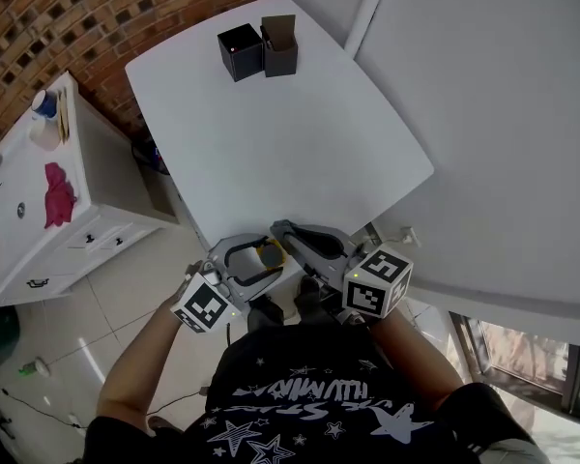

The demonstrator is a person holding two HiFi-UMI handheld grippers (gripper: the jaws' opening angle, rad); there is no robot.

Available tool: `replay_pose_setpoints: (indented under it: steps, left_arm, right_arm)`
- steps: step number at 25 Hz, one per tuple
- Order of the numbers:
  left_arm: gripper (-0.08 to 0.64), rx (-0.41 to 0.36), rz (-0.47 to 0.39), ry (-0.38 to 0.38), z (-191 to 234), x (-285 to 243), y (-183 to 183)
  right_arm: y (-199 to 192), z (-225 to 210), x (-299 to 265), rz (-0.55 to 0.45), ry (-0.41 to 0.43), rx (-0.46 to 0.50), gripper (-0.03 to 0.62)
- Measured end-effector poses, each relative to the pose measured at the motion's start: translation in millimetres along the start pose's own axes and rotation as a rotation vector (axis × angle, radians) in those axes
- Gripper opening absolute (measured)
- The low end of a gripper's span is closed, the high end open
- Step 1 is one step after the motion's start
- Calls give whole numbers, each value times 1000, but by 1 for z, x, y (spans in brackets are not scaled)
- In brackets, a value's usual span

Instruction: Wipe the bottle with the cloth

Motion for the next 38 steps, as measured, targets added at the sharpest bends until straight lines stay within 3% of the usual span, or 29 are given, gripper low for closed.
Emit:
replay_pose_setpoints:
  steps: [6,14,28,32,35,38]
  left_arm:
    - [249,21,67,50,7,-3,0]
    - [247,45,33,120,7,0,6]
    - [246,52,48,200,8,5,7]
    - [247,85,50,232,6,11,6]
    - [247,120,51,279,5,18,5]
    - [246,146,42,381,7,30,4]
  right_arm:
    - [2,-2,2,-19,-34,-15,35]
    - [-5,-3,2,-19,-20,-40,35]
    - [-39,-38,-10,56,-30,-127,35]
    - [-51,-50,-18,110,-49,-90,35]
    - [-61,-59,-22,135,-63,-106,35]
    - [-71,-66,-24,159,-78,-127,35]
Point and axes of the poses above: the fingertips, and each gripper's own axes: x backward along the fingers, z to its left, y out of its top, the point moved 3 cm from there along x, backward along the fingers, and after that the axes turned 6 degrees about y, right-handed, at the moved point
